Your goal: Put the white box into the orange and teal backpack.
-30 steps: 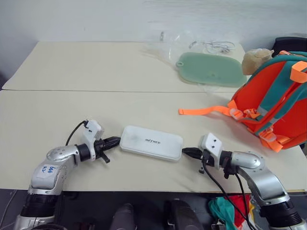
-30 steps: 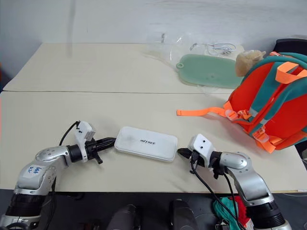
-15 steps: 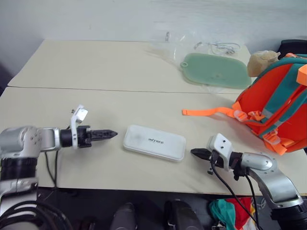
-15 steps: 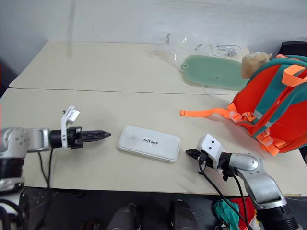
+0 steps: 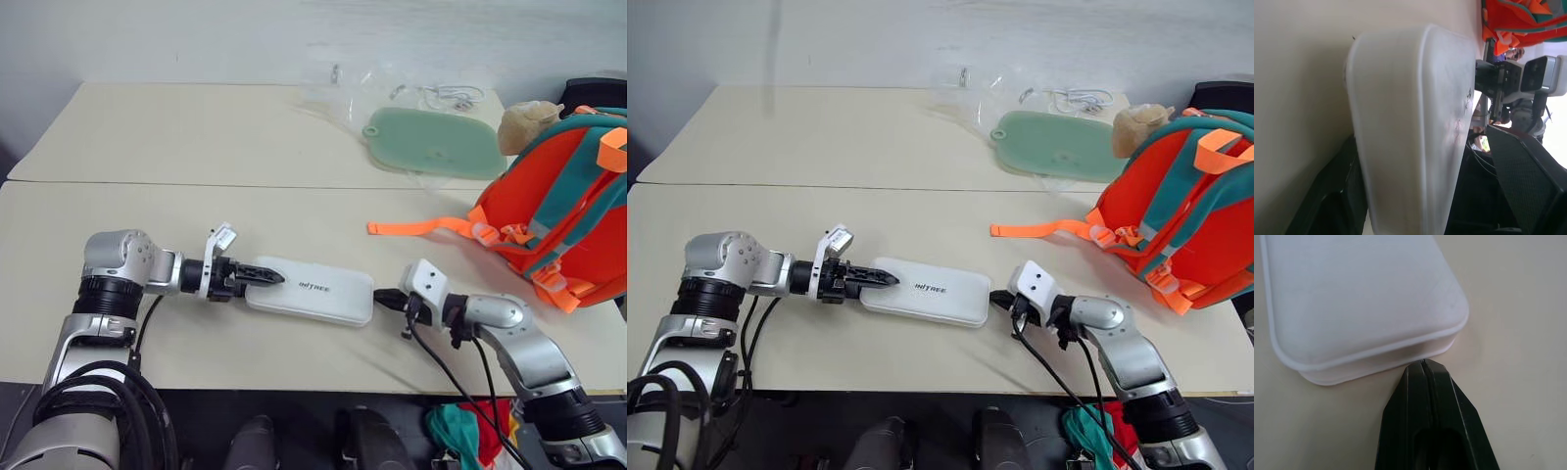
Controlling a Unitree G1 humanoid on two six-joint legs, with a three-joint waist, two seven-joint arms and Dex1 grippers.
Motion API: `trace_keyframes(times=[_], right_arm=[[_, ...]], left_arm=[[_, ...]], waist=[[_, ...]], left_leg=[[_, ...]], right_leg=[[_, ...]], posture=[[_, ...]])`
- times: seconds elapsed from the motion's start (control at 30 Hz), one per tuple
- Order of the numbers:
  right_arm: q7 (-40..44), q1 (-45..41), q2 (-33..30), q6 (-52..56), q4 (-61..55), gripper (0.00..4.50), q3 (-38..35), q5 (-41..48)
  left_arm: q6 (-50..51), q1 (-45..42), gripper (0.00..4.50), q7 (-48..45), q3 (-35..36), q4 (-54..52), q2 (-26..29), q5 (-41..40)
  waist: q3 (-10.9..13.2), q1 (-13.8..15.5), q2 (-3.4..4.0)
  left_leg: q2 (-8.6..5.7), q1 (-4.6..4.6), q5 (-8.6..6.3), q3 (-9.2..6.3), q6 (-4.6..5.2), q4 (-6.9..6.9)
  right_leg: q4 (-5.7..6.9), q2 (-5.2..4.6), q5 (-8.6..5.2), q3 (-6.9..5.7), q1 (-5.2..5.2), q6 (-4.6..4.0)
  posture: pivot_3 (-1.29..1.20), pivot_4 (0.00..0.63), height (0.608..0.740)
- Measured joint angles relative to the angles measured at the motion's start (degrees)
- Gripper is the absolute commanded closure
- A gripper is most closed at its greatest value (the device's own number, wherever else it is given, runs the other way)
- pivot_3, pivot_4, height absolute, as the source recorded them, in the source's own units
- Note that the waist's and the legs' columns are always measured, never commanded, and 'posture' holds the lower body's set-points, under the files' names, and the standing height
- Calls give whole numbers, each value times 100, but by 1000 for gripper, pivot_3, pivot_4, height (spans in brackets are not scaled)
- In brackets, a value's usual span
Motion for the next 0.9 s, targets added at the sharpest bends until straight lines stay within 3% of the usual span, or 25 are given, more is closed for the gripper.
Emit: trace_keyframes(times=[0.03,0.13,0.23,0.3,0.33,0.57,0.67,0.77,0.9], right_arm=[[6,-17,14,-62,46,4500,12,-8],[37,-45,21,-203,146,4500,31,-12],[58,-52,20,-257,189,4500,28,-12],[62,-51,16,-276,210,4500,25,-12],[59,-43,14,-303,218,4500,25,-12],[46,789,-70,-593,-105,4500,-500,291],[-92,1805,140,-552,-683,3909,-1478,1088],[-309,2849,300,-458,-1450,2921,-2552,1827],[-733,3980,696,-547,-2031,1556,-3849,2324]], left_arm=[[23,0,856,-20,-63,0,-12,-47],[52,28,1437,-35,-166,-9,-68,-115],[79,85,2379,-24,-83,-3,-114,-150],[102,86,2667,-41,95,-4,-135,-226],[104,87,3023,-31,247,-7,-161,-285],[87,862,3184,192,860,-734,-80,-647],[-229,1551,3184,211,1296,-1728,72,-789],[-1426,2370,3184,-10,1649,-2625,112,-723],[-3018,3499,3184,-998,1773,-3525,448,-568]], waist=[[0,-4,0],[0,-11,0],[0,-10,-1],[-1,-5,-2],[-1,-4,-2],[-1,3,-3],[-1,13,-2],[0,16,1],[0,-8,1]], left_leg=[[1,1,0,0,0,1],[2,2,0,0,0,1],[3,0,0,0,0,2],[2,2,0,0,0,4],[2,1,0,-1,0,7],[1,-4,0,-4,0,-4],[2,-3,-1,-7,0,-16],[2,3,-2,-8,-1,-21],[6,13,-8,-6,-9,-36]], right_leg=[[1,0,0,1,0,0],[2,2,0,2,0,0],[3,2,0,2,-1,0],[3,1,0,2,1,0],[4,0,0,1,2,0],[-2,-5,0,0,0,0],[-8,-8,0,0,1,0],[-12,-10,0,1,6,0],[-18,-9,-5,4,8,-8]], posture=[[0,150,740],[0,150,740],[0,150,740],[0,150,740],[0,150,740],[0,150,740],[0,150,740],[0,150,740],[0,150,740]])
